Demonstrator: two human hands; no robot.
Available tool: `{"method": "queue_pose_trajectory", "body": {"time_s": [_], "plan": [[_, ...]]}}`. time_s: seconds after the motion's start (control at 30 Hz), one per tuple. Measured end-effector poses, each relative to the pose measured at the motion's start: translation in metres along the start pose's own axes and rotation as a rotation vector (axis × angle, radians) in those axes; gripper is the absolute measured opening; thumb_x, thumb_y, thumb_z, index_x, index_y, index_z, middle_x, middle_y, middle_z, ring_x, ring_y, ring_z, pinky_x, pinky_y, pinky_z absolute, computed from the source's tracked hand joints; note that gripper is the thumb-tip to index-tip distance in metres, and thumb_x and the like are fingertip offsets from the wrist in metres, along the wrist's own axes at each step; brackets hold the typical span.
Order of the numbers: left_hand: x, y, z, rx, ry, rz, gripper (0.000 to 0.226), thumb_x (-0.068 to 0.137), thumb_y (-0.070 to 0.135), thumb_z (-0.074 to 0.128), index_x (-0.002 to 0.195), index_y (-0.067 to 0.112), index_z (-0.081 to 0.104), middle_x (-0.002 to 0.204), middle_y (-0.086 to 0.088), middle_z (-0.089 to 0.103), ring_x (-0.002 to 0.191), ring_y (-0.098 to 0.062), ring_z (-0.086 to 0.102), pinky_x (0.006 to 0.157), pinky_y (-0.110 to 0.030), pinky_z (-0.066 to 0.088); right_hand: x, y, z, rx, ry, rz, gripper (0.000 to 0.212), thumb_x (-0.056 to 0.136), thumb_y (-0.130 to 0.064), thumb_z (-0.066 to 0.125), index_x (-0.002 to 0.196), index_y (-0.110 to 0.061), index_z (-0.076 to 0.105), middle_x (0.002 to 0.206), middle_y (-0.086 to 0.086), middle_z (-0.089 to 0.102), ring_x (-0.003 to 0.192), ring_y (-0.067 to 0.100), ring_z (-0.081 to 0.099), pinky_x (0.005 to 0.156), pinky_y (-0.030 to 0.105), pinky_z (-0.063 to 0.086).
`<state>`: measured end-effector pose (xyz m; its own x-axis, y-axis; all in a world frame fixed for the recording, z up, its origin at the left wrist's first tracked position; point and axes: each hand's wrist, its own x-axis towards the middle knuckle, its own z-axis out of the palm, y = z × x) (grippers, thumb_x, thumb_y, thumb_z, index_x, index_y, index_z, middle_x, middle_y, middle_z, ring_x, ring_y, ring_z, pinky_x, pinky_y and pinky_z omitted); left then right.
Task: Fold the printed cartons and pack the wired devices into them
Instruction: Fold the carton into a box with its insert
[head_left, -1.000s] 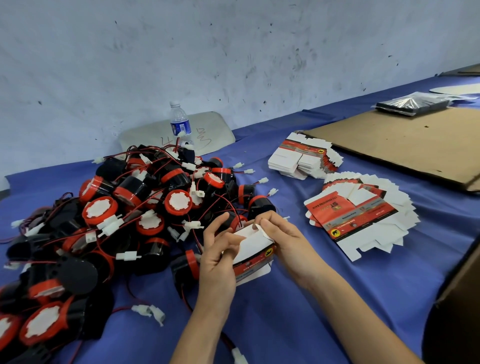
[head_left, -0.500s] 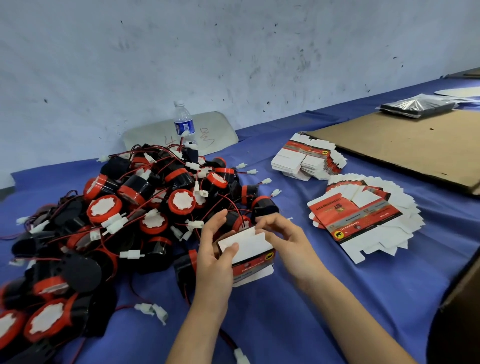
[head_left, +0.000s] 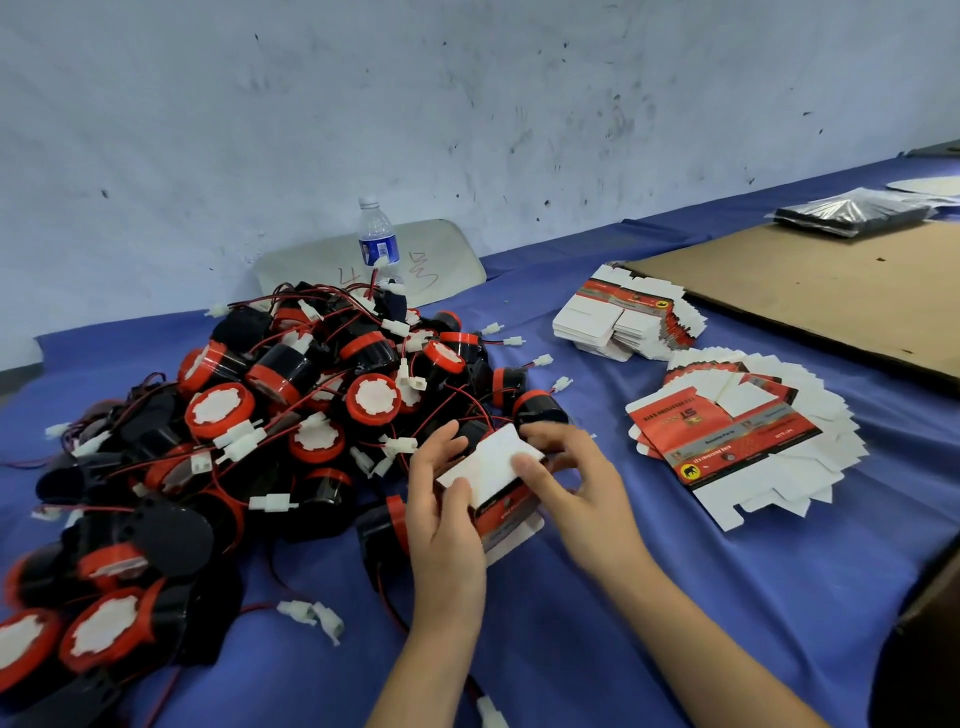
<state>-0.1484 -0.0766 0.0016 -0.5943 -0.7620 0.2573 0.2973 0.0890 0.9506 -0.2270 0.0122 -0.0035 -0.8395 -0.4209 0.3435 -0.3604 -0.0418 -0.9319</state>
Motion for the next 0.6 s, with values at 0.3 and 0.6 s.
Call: {"method": "queue_pose_trajectory", "body": {"time_s": [0.3, 0.6], "plan": [[-0.02, 0.0, 0.006, 0.19, -0.141, 0.278, 0.05, 0.083, 0.01, 0.047, 0.126, 0.036, 0.049, 0.123, 0.019, 0.056, 0.121, -0.008, 0.051, 0.097, -0.014, 0.04, 0.001, -0.009, -0.004, 0.496, -0.22, 0.437, 0.042, 0.068, -0.053, 0.067, 0.093, -0.019, 0.059, 0.087, 0.003, 0.066, 0.076, 0.015, 0.064, 0.056, 0.032, 0.053], [-0.019, -0.006, 0.008, 0.351, -0.361, 0.424, 0.078, 0.077, 0.031, 0.068, 0.145, 0.035, 0.03, 0.15, 0.009, 0.034, 0.139, -0.016, 0.037, 0.109, -0.033, 0.039, 0.006, -0.012, -0.015, 0.766, -0.145, 0.389, 0.02, 0.077, -0.003, 0.062, 0.093, -0.013, 0.061, 0.084, 0.009, 0.068, 0.066, 0.017, 0.065, 0.054, 0.028, 0.055]]}}
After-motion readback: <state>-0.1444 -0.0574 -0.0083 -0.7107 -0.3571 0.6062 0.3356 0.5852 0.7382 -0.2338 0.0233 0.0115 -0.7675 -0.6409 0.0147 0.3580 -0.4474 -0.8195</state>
